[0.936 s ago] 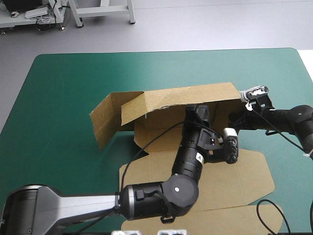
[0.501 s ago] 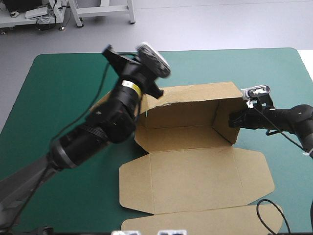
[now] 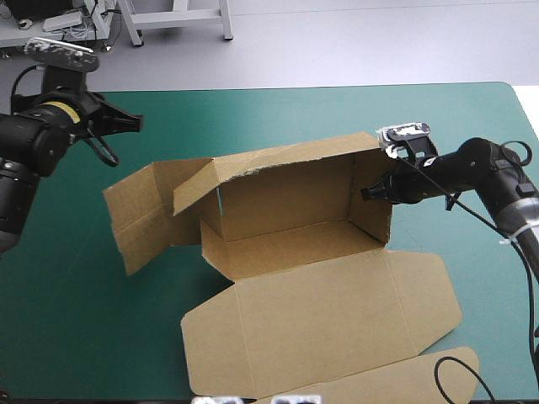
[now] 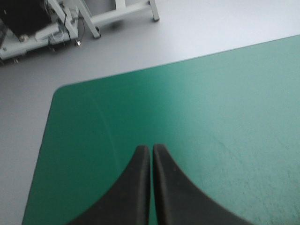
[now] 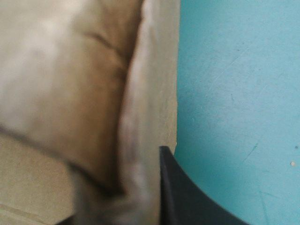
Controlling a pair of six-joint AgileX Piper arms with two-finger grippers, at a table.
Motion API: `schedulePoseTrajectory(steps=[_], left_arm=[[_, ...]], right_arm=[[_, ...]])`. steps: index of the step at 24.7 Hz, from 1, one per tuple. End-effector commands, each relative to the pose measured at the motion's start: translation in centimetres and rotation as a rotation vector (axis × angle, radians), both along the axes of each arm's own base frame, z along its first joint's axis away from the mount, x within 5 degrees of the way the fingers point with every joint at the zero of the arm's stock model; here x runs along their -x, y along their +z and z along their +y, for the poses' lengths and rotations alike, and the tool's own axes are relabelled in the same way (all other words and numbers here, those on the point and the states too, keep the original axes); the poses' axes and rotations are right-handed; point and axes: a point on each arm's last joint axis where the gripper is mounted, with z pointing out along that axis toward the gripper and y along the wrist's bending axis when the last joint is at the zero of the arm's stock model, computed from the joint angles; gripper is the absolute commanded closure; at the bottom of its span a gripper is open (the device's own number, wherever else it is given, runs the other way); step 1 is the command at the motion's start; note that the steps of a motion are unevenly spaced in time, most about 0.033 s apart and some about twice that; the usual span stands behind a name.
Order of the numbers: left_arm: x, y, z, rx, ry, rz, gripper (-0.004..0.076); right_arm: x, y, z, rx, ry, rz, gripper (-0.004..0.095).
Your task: Fold the box
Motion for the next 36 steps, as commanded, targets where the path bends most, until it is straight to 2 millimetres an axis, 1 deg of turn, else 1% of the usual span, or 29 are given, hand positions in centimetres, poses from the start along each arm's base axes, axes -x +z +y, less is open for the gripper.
schedulePoseTrajectory(steps=[1, 3, 5, 6, 7, 9, 10, 11, 12, 13, 14, 15, 18, 20, 27, 28, 31, 33, 36], left_arm=[[1.0, 1.6, 3.1, 0.116, 0.064, -0.045, 0.0720], [1.1, 1.2, 5.0, 0.180, 0.119, -0.009, 0.0720], [1.4, 0.4, 6.9, 0.245, 0.121, 0.072, 0.0720], [1.6, -0.2, 7.8, 0.272, 0.111, 0.129, 0.0720], [1.6, -0.5, 8.2, 0.298, 0.114, 0.154, 0.0720], [1.5, -1.8, 8.6, 0.367, 0.113, 0.195, 0.0720], [1.4, -2.7, 8.6, 0.379, 0.097, 0.221, 0.0720], [1.2, -3.5, 8.4, 0.394, 0.077, 0.243, 0.0720], [1.1, -4.5, 8.3, 0.407, 0.066, 0.264, 0.0720], [1.0, -5.3, 8.3, 0.412, 0.060, 0.281, 0.0720], [0.9, -5.6, 8.2, 0.407, 0.047, 0.289, 0.0720], [0.9, -5.8, 8.3, 0.408, 0.049, 0.296, 0.0721], [0.8, -5.8, 8.3, 0.405, 0.052, 0.283, 0.0721], [0.8, -5.7, 8.3, 0.405, 0.053, 0.279, 0.0721], [0.7, -5.7, 8.4, 0.401, 0.054, 0.264, 0.0721], [0.7, -5.7, 8.4, 0.401, 0.054, 0.264, 0.0721], [0.7, -5.7, 8.3, 0.377, 0.031, 0.265, 0.0721], [0.7, -5.6, 8.3, 0.380, 0.030, 0.262, 0.0721], [0.7, -5.6, 8.4, 0.379, 0.033, 0.254, 0.0720]], right_arm=[[0.5, 3.5, 1.3, -0.073, -0.046, 0.038, 0.0906], [0.1, 3.6, 1.8, -0.065, -0.060, 0.117, 0.0906], [-1.6, 2.7, 1.8, -0.009, -0.084, 0.207, 0.0895], [-3.1, 1.6, 1.9, 0.020, -0.104, 0.246, 0.0893], [-3.8, 1.1, 1.9, 0.033, -0.114, 0.256, 0.0890], [-6.0, -1.3, 2.0, 0.069, -0.123, 0.304, 0.0866], [-7.1, -2.6, 2.0, 0.095, -0.126, 0.321, 0.0814], [-7.9, -3.5, 2.1, 0.104, -0.128, 0.331, 0.0734], [-8.7, -4.4, 2.2, 0.105, -0.145, 0.332, 0.0619], [-9.2, -4.9, 2.3, 0.097, -0.155, 0.314, 0.0567], [-9.4, -4.8, 2.3, 0.088, -0.163, 0.289, 0.0541], [-9.8, -4.6, 2.3, 0.079, -0.173, 0.253, 0.0539], [-10.1, -3.4, 2.3, 0.075, -0.166, 0.201, 0.0539], [-10.1, -1.2, 2.2, 0.085, -0.157, 0.159, 0.0539], [-9.8, 4.7, 1.7, 0.116, -0.182, 0.062, 0.0539], [-9.8, 5.7, 1.6, 0.115, -0.190, 0.024, 0.0539], [-9.0, 8.5, 1.4, 0.078, -0.221, -0.049, 0.0539], [-8.3, 9.9, 1.2, 0.076, -0.226, -0.090, 0.0539], [-6.6, 12.2, 0.8, 0.067, -0.232, -0.150, 0.0539]])
